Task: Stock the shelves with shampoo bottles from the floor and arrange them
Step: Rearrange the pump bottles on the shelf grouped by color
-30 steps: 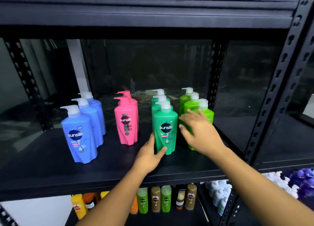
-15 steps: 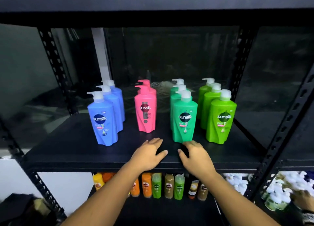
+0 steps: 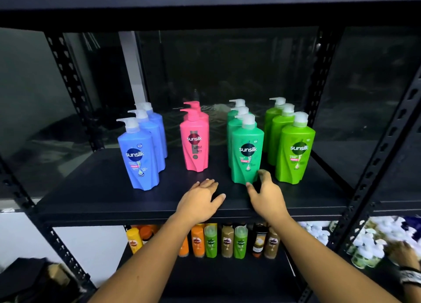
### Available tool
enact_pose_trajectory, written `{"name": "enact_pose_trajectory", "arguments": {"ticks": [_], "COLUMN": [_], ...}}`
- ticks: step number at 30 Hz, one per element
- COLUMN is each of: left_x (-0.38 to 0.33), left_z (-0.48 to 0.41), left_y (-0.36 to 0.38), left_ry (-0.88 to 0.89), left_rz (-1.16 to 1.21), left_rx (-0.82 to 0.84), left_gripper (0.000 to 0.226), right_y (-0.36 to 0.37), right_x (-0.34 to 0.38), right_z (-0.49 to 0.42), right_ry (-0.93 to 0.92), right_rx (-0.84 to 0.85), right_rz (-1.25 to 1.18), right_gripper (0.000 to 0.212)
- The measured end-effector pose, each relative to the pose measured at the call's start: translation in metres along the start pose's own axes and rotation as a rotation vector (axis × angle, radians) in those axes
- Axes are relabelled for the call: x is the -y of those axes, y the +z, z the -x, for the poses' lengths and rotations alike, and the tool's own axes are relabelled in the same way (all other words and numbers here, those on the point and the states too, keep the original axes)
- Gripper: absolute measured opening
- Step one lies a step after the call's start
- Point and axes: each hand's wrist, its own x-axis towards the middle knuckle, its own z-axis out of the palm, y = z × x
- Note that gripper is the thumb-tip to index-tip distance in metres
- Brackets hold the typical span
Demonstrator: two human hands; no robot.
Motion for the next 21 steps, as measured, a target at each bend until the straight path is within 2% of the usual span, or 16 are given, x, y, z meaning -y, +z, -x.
{"name": "enact_pose_trajectory", "arguments": {"ticks": [7,11,16,21], "left_x": [-0.003,0.000,0.012,0.030], "left_z": [0.004,0.005,0.023,0.035], "left_y": [-0.003,0.003,0.009,-0.003], "left_ry": [-0.004,0.023,0.054,0.082], "left_rz": [-0.014,-0.020,-0.029,0.028], "left_rx": [0.024,0.011,-0.022,0.020], "left_gripper": [0.063,0.062,0.060,0.059], "right_y": [-0.005,-0.003,0.012,0.018], "right_x": [0.001,0.003,-0.001,0.015], "right_z": [0.003,0.018,0.036,0.040], "right_ry": [-0.008,-0.048,-0.229,-0.216], "right_rx": [0.062,0.080,0.070,0.167], "right_rz": [0.041,0.167,0.404,0.511], "right_gripper": [0.058,0.053,0.044,0.050]}}
